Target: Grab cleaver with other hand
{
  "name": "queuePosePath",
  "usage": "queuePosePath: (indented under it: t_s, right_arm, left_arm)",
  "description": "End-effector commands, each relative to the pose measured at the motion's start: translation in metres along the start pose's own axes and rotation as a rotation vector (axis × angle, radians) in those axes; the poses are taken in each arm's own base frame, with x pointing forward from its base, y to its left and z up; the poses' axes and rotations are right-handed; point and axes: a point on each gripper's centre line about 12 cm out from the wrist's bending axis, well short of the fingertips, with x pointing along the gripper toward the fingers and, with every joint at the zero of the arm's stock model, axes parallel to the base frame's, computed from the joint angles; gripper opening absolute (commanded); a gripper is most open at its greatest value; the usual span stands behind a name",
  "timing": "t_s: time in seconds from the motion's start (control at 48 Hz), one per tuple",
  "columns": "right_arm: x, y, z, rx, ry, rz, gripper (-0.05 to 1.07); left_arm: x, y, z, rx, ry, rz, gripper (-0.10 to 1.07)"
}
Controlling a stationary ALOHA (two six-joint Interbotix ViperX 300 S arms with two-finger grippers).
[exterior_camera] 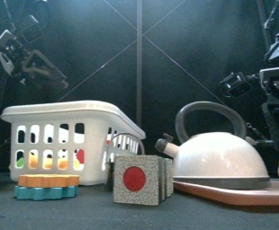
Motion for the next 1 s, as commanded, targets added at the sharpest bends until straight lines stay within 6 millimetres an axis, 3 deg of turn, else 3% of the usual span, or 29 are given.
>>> queuePosePath:
  t_s: [0.0,0.292,0.417,0.667,0.812,0.979]
  right_arm:
    - [-0.012,0.011,0.011,-0.015,-0.047,0.043,0.49]
    - [-0.051,0.018,0.049,-0.153,-0.268,0.016,0.49]
    - [-0.064,0.019,0.069,-0.267,-0.406,-0.033,0.49]
    - [-0.056,0.032,0.096,-0.558,-0.609,-0.084,0.49]
    - [-0.049,0.042,0.114,-0.664,-0.663,-0.092,0.49]
    - [-0.036,0.053,0.132,-0.725,-0.669,-0.114,0.49]
  left_arm:
    - [0.001,-0.001,0.014,0.002,-0.045,-0.012,0.73]
    - [0.0,-0.007,0.033,-0.017,-0.165,-0.068,0.73]
    - [-0.001,-0.006,0.048,-0.132,-0.229,-0.069,0.73]
    - [0.009,0.008,0.06,-0.435,-0.231,0.003,0.74]
    - [0.021,0.008,0.064,-0.474,-0.193,0.011,0.74]
    - [0.04,-0.009,0.075,-0.465,-0.154,-0.052,0.75]
